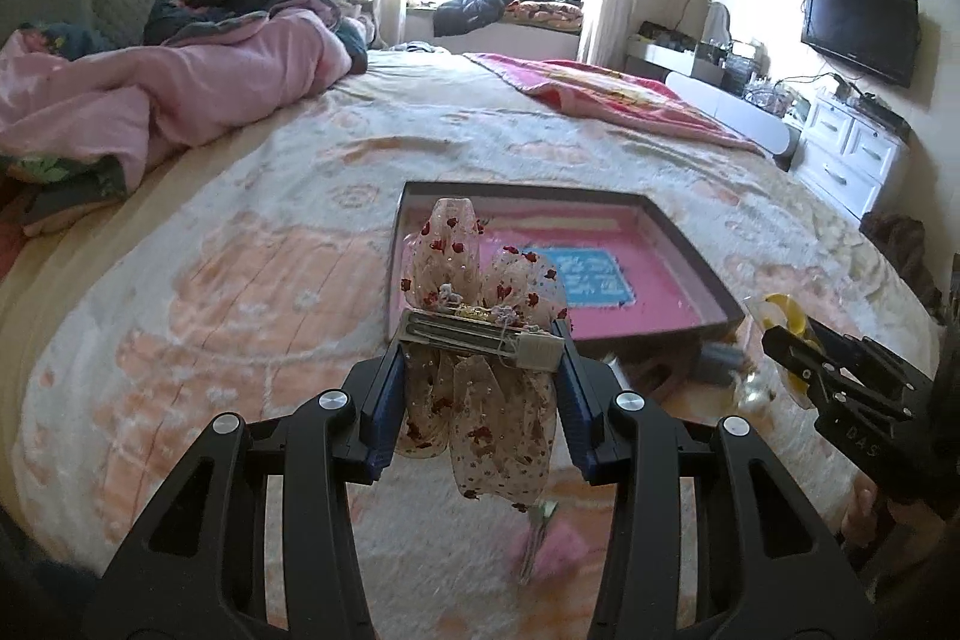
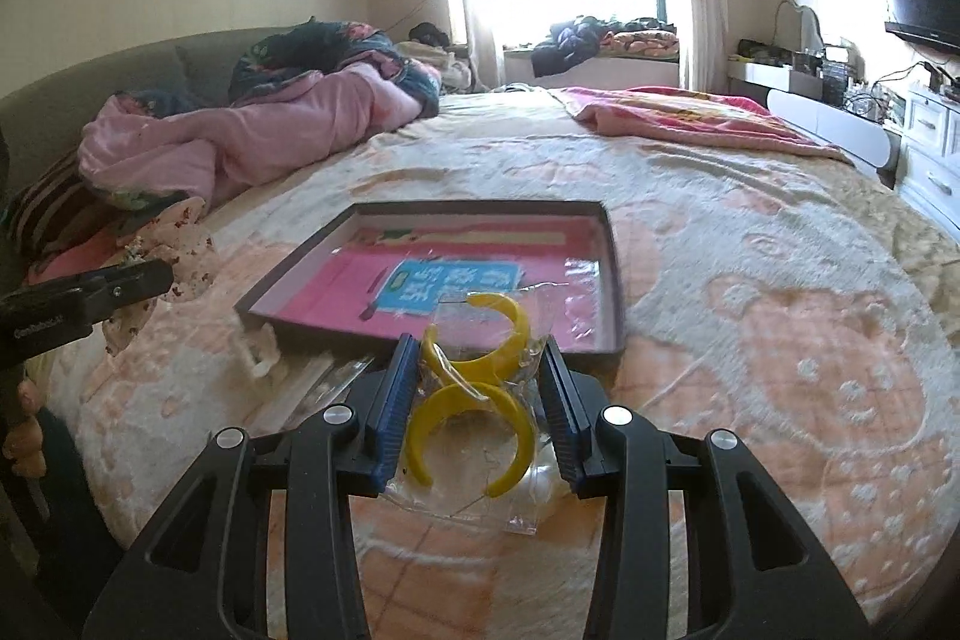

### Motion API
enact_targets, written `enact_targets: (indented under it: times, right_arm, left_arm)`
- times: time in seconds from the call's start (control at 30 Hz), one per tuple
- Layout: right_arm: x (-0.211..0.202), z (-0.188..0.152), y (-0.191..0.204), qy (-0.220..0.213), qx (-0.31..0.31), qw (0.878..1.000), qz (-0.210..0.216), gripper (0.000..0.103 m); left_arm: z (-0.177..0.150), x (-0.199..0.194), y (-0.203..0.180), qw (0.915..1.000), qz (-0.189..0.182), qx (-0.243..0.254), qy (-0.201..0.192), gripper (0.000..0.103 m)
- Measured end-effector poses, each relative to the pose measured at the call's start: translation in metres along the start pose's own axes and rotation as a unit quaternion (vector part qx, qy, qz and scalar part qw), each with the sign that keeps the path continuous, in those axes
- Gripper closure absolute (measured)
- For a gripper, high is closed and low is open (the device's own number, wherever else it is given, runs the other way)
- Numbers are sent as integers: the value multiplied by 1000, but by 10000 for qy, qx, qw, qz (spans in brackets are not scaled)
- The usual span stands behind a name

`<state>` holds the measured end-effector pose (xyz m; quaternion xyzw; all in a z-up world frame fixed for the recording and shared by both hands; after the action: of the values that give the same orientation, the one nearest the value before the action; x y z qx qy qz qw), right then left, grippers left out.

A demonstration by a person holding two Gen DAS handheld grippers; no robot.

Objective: Organize jewelry
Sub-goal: 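Carry the bow clip in the left tool and the bangle bag in the right tool into the tray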

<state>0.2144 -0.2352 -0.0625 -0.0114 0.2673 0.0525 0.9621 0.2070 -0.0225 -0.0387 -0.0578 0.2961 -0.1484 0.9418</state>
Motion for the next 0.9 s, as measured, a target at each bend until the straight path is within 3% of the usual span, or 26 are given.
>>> enact_targets:
  times: [0.33, 0.9]
  right_arm:
    - [22, 22, -21, 97, 131, 9998, -67, 64]
    - [71, 71, -6, 62, 20, 9999, 86, 64]
  left_arm:
    - [20, 36, -3, 10000, -71, 10, 8, 68]
    - [41, 101, 14, 9995, -84, -63, 289, 67]
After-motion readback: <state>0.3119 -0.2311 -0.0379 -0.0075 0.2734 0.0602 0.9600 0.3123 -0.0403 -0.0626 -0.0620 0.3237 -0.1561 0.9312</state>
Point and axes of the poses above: each gripper's, at about its wrist camera, not at the fingertips, and x roughly the way its jaws point, y to its left, z to its top, the point moved 9 cm from there along x, roughly the way its jaws point, and after that the axes turned 9 degrees about -z, right-handed, at the moved point
